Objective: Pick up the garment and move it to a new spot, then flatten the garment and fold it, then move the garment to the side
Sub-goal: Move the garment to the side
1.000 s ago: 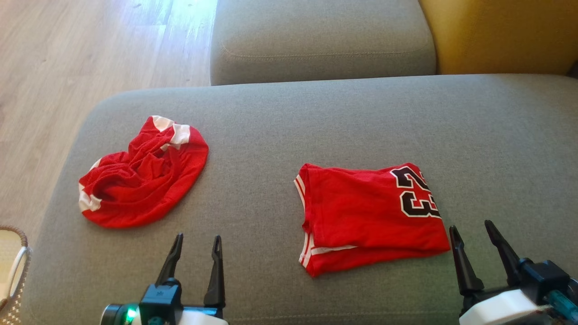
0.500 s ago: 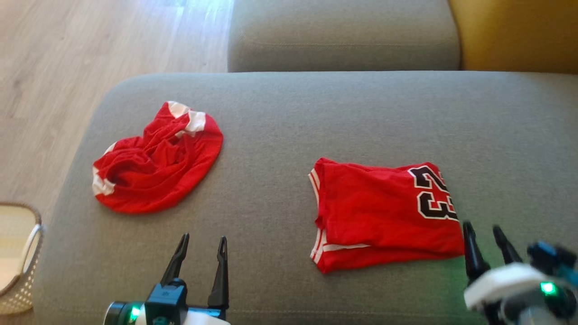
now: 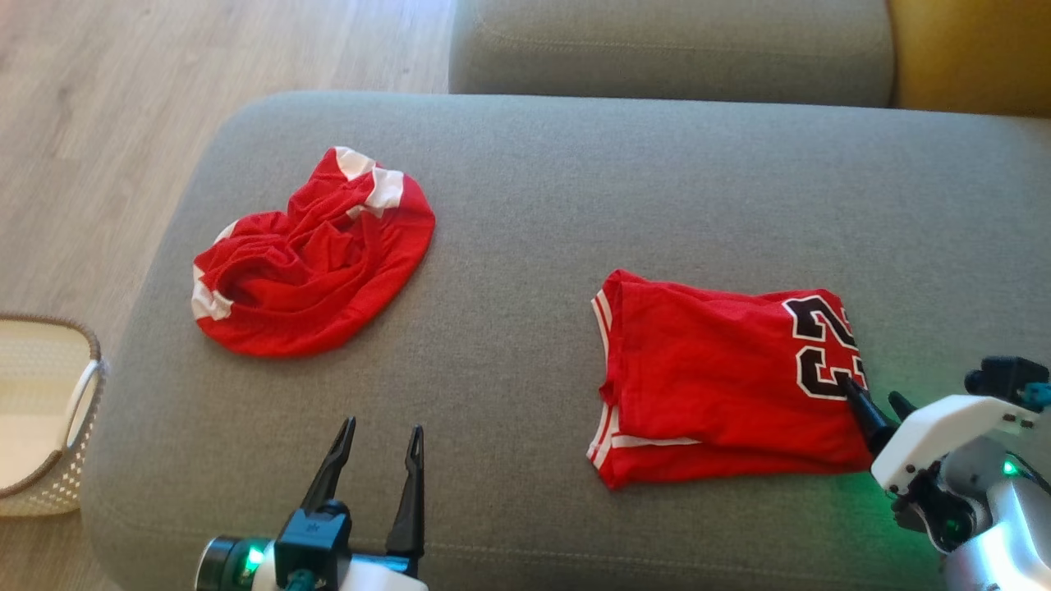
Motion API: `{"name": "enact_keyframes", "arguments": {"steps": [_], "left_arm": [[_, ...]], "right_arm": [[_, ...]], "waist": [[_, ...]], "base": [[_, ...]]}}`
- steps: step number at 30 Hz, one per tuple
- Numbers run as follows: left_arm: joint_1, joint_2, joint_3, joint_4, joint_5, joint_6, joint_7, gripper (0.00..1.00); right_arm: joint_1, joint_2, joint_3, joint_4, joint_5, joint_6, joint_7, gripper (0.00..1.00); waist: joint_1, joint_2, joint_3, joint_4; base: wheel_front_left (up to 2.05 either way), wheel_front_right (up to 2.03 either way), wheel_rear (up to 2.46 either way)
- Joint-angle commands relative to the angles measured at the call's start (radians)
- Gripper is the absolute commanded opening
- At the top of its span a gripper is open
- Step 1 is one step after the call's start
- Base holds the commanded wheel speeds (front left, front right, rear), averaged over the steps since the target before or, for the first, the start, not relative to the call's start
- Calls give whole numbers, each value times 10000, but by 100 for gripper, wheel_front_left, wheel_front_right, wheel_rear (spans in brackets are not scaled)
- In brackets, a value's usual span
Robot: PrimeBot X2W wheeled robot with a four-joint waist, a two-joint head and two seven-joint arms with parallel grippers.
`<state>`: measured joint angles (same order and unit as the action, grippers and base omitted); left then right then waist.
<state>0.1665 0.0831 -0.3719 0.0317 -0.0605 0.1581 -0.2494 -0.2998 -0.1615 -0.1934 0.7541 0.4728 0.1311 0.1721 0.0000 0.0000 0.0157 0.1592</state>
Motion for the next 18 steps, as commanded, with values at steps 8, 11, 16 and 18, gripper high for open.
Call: {"name": "enact_keyframes", "arguments": {"steps": [8, 11, 16, 18], "left_arm": [[-650, -167, 368, -257, 166, -12, -124, 100], [-673, -174, 374, -244, 179, -19, -124, 100], [-713, -195, 415, -460, 190, -26, -124, 100], [-709, -199, 417, -529, 212, -38, -124, 100]], "right_arm": [[-564, -470, 943, 6, 450, -4, 146, 0], [-622, -566, 1062, -2, 448, -4, -40, 0], [-930, -860, 1297, 29, 223, -4, -437, 0], [-1117, -1009, 1444, -18, 86, -4, -514, 0]], "waist": [[0, 0, 222, -4], [0, 0, 237, -94], [0, 0, 246, -530], [0, 0, 283, -789]], "base": [[0, 0, 0], [0, 0, 0], [0, 0, 0], [0, 0, 0]]}}
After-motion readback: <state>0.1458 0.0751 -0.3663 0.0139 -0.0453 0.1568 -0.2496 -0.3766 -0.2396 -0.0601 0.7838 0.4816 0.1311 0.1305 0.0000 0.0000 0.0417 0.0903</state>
